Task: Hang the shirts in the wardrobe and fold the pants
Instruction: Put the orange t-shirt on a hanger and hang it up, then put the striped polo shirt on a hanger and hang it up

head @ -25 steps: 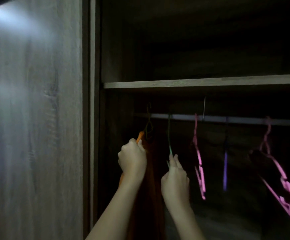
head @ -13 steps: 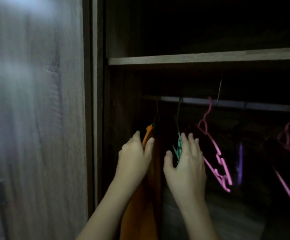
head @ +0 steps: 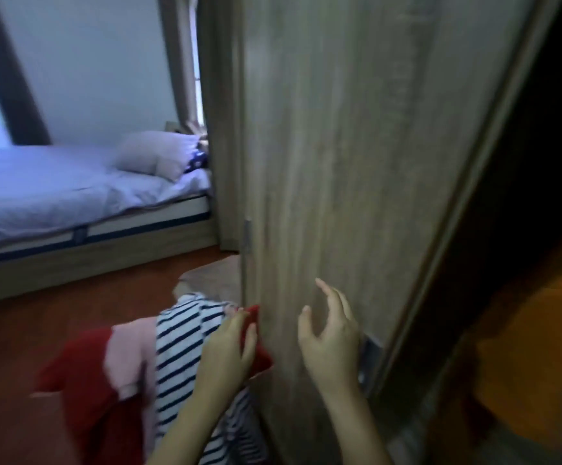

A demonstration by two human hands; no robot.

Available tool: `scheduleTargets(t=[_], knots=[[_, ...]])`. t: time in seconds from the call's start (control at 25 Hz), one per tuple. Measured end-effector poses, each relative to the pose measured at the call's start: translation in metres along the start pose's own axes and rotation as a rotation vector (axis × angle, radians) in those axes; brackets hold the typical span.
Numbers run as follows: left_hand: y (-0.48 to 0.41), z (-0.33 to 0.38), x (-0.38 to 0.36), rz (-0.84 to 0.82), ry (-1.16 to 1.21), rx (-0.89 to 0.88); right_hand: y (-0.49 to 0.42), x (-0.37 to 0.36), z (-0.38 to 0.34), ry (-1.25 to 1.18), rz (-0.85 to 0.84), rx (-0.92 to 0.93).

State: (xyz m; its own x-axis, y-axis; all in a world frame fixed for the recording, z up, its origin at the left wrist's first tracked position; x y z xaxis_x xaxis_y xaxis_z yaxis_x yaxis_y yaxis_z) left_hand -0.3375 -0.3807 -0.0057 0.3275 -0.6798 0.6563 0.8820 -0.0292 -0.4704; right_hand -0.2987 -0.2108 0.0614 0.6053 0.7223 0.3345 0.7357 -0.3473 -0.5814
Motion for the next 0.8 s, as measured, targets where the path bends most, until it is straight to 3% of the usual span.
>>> scheduleTargets(t=[0.24, 0.36, 0.48, 0.6, 0.8], knots=[[0.008, -0.184, 0.082, 0.066, -0.152, 0.265, 0.048, -0.152, 0.022, 0.043, -0.496, -0.196], [0.011, -0.245, 0.071, -0.17, -0.342, 0.276, 0.066, -0.216, 0.031, 0.103, -0.636, -0.2], [0.017, -0.277, 0.053, -0.325, -0.482, 0.24, 0.069, -0.268, 0.032, 0.268, -0.606, -0.199], [0.019, -0.277, 0.047, -0.32, -0.49, 0.23, 0.07, -0.3, 0.015, 0.551, -0.514, -0.154], [0.016, -0.278, 0.051, -0.316, -0.503, 0.217, 0.05, -0.302, 0.013, 0.59, -0.43, -0.177]])
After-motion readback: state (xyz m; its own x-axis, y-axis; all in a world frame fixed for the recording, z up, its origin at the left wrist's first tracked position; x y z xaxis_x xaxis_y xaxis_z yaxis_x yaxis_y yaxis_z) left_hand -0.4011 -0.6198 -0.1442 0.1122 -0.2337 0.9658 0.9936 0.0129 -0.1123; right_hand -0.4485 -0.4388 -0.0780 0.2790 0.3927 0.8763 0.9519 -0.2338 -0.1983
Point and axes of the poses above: each hand's wrist, its own y-axis away from the middle knuckle, its own x-axis out of the back of the hand, z = x × y, the point moved 7 cm from there along -y, towards the middle knuckle, and after that the axes turned 3 degrees about -x, right-handed, at the moved point
